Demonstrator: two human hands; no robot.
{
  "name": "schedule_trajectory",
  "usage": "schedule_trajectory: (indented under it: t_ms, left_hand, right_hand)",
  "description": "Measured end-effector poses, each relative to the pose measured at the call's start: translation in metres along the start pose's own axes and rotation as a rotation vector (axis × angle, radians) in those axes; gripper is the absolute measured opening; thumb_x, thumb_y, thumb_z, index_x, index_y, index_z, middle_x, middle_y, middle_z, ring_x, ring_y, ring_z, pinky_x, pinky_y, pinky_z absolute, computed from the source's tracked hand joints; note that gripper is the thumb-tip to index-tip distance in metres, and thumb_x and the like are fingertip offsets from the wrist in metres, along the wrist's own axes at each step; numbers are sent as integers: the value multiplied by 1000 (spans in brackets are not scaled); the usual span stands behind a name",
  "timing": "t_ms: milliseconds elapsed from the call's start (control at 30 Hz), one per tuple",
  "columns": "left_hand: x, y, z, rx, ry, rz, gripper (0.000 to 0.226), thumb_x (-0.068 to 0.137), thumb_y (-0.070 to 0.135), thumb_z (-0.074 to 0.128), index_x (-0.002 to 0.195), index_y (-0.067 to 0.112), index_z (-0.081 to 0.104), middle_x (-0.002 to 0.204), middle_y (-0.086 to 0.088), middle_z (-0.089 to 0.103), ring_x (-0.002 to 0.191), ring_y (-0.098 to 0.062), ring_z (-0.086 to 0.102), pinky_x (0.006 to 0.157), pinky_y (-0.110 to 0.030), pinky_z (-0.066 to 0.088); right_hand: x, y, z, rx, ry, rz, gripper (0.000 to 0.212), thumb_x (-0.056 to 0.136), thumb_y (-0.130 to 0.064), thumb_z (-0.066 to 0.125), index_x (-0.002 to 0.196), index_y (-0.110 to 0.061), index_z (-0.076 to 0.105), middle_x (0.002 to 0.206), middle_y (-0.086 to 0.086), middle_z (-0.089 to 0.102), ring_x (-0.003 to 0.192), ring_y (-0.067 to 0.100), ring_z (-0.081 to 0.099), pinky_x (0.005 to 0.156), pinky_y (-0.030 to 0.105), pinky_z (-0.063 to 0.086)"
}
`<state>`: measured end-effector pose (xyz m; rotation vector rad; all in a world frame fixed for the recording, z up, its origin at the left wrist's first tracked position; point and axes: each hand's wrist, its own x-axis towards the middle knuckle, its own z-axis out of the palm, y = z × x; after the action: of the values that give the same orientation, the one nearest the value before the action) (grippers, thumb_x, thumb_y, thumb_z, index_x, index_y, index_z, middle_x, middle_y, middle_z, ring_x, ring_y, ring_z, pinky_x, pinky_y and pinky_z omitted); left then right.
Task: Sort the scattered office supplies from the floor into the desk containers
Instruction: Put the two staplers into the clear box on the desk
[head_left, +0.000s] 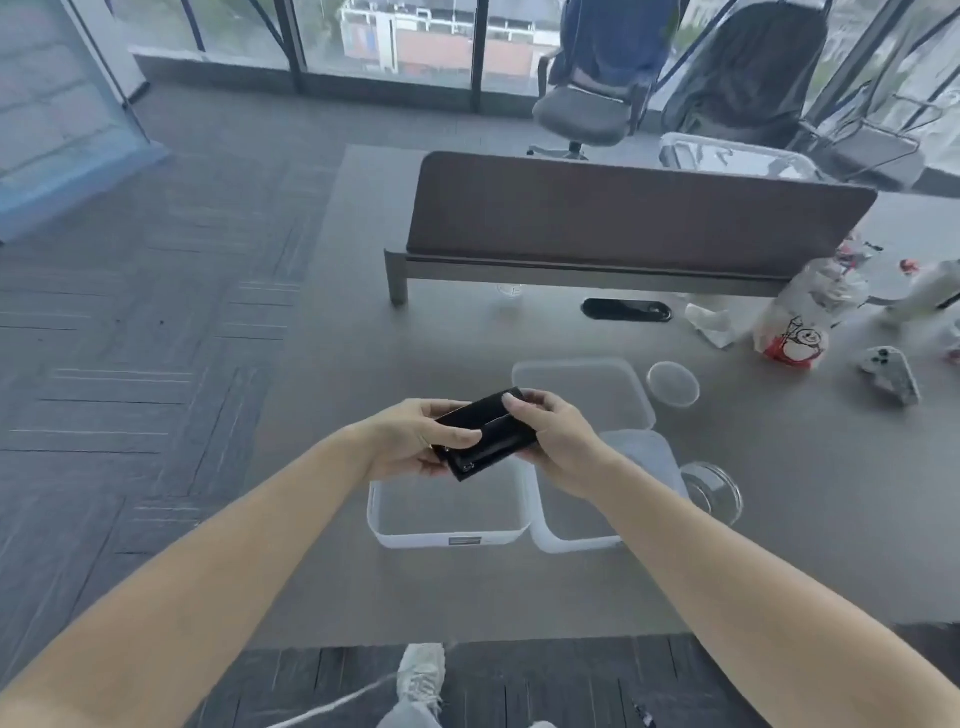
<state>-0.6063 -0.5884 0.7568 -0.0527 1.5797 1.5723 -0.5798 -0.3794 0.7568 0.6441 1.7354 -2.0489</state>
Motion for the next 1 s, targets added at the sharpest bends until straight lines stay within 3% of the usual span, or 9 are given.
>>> schedule_trajectory:
  t_ms: [100,167,267,367,500,633,733,867,1000]
  left_hand:
    - [4,-9,-23,42,-43,-25,47,84,8,76,126,25,65,120,-10,70,99,-25,68,95,-41,51]
    - [7,-13,-36,53,-45,-42,47,85,5,73,127,23,63,117,-8,71,96,-24,69,97,-43,50]
    - [12,-20,-54,94,-59,-78,50,81,7,78,126,24,64,117,-6,72,102,-29,68,105,-49,44]
    - [19,-26,-67,157,-107,-135,53,73,17,82,121,32,68,121,-6,70,118,-36,62,108,-52,43]
    - [23,-31,-74,232,-86,-171,49,73,23,84,117,40,69,121,-3,70,116,-29,64,103,-46,49]
    - [21,-29,-78,328,33,-149,51,80,24,80,127,33,60,119,3,66,103,-15,68,91,-30,57]
    - [19,-25,-89,395,97,-146,57,84,34,77,135,29,53,126,5,55,99,-15,67,87,-27,57]
    - [27,-22,-109,510,333,-122,49,89,39,69,134,26,53,125,3,55,91,-12,63,86,-30,54]
    - [38,-30,-110,549,345,-223,54,91,31,66,141,19,48,116,-1,61,89,-22,67,85,-35,56]
  right_hand:
    - [10,14,5,-109,-54,-21,51,89,-10,72,133,-11,47,128,19,58,108,28,67,89,38,58]
    - [16,24,5,-246,-144,-48,76,83,-7,77,145,-23,36,131,12,53,114,24,63,95,39,55]
    - [25,31,12,-760,-220,-210,95,70,-17,84,146,-38,31,134,-1,45,117,14,56,101,35,50]
    - [41,39,20,-1147,-224,-374,84,72,-23,82,144,-30,38,138,-2,35,120,16,47,106,33,44]
    - [56,50,26,-1417,-248,-490,67,78,-33,77,136,-23,47,135,-2,50,113,28,58,92,41,49]
    - [68,57,29,-1401,-220,-483,67,76,-39,78,135,-20,52,128,-1,58,108,25,60,88,32,47]
    - [75,67,26,-1316,-230,-420,65,76,-36,79,133,-19,52,126,-1,58,111,21,56,89,24,41]
    - [80,79,19,-1300,-222,-339,61,77,-26,76,132,-19,51,128,-1,54,114,21,53,95,30,44]
    - [87,91,21,-1328,-235,-307,58,79,-24,72,132,-17,50,125,2,53,110,28,56,91,36,48]
